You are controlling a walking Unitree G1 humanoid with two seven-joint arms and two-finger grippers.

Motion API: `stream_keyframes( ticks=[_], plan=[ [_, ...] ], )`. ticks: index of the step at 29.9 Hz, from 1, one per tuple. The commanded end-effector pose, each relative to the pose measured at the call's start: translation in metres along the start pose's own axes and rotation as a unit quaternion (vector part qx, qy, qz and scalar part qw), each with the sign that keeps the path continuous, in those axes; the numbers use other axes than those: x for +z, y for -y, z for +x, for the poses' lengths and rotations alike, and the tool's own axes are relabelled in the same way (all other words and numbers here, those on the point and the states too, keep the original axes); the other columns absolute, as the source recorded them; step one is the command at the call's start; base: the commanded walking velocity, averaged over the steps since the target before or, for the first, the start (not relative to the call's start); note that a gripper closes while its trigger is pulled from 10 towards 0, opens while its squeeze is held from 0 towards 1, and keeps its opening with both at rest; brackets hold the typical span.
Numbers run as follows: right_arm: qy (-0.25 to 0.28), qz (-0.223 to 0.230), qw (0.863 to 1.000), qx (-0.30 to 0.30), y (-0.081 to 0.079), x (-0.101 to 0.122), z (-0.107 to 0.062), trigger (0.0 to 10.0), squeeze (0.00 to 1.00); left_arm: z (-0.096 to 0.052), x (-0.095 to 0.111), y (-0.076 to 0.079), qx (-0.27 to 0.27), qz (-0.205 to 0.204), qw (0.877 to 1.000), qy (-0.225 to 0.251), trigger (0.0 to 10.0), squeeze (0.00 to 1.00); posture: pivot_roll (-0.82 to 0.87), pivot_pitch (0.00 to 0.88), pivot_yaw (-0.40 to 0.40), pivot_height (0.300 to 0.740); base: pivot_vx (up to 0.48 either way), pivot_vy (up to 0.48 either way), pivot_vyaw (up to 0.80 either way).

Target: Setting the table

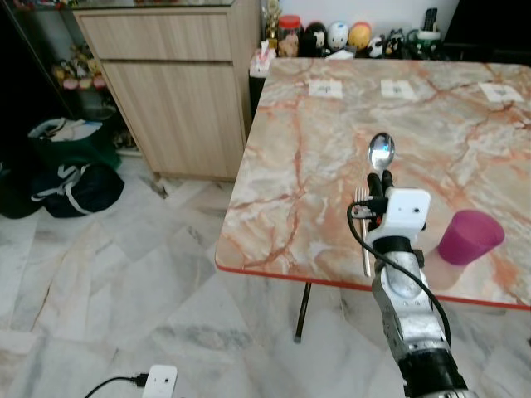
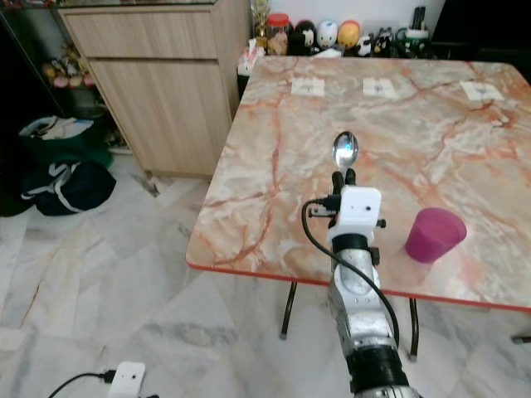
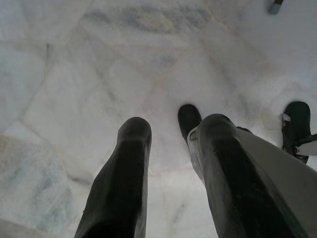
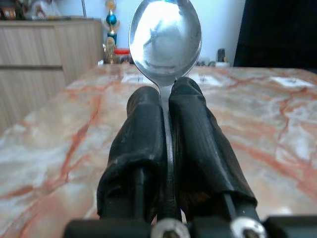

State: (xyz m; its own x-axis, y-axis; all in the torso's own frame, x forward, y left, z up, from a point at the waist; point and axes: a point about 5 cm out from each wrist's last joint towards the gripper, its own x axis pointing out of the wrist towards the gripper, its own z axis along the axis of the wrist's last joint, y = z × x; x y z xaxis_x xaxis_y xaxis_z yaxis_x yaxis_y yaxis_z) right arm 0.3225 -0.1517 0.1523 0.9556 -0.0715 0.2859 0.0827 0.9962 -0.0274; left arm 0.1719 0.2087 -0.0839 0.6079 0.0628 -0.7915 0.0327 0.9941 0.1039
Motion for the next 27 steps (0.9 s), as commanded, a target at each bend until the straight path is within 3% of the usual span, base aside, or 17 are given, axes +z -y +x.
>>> stream_keyframes(
  ticks=[1, 6, 9, 27],
  plan=[
    [0.018, 0.009, 1.000, -0.002, -0.002, 0.012, 0.000, 10.0, 0.00, -0.002, -0.006, -0.002, -0.001, 0.009, 1.000, -0.008, 10.0, 0.00, -0.06, 0.071, 0.024, 0.740, 0.000, -0.442, 0.00],
    [0.041, 0.030, 0.999, -0.006, -0.002, 0.022, 0.001, 10.0, 0.00, -0.001, -0.004, 0.000, -0.004, 0.009, 1.000, -0.005, 10.0, 0.00, -0.06, 0.058, 0.021, 0.740, 0.000, -0.448, -0.25],
    [0.042, 0.005, 0.999, -0.003, -0.002, 0.022, 0.001, 10.0, 0.00, 0.000, -0.002, 0.002, -0.005, 0.008, 1.000, -0.003, 10.0, 0.00, -0.06, 0.050, 0.021, 0.740, 0.000, -0.447, -0.27],
    [0.056, 0.019, 0.998, -0.027, -0.001, 0.030, 0.002, 10.0, 0.00, 0.001, 0.004, 0.005, -0.014, 0.021, 1.000, 0.006, 10.0, 0.00, -0.08, 0.020, 0.037, 0.740, 0.000, -0.444, 0.00]
  ],
)
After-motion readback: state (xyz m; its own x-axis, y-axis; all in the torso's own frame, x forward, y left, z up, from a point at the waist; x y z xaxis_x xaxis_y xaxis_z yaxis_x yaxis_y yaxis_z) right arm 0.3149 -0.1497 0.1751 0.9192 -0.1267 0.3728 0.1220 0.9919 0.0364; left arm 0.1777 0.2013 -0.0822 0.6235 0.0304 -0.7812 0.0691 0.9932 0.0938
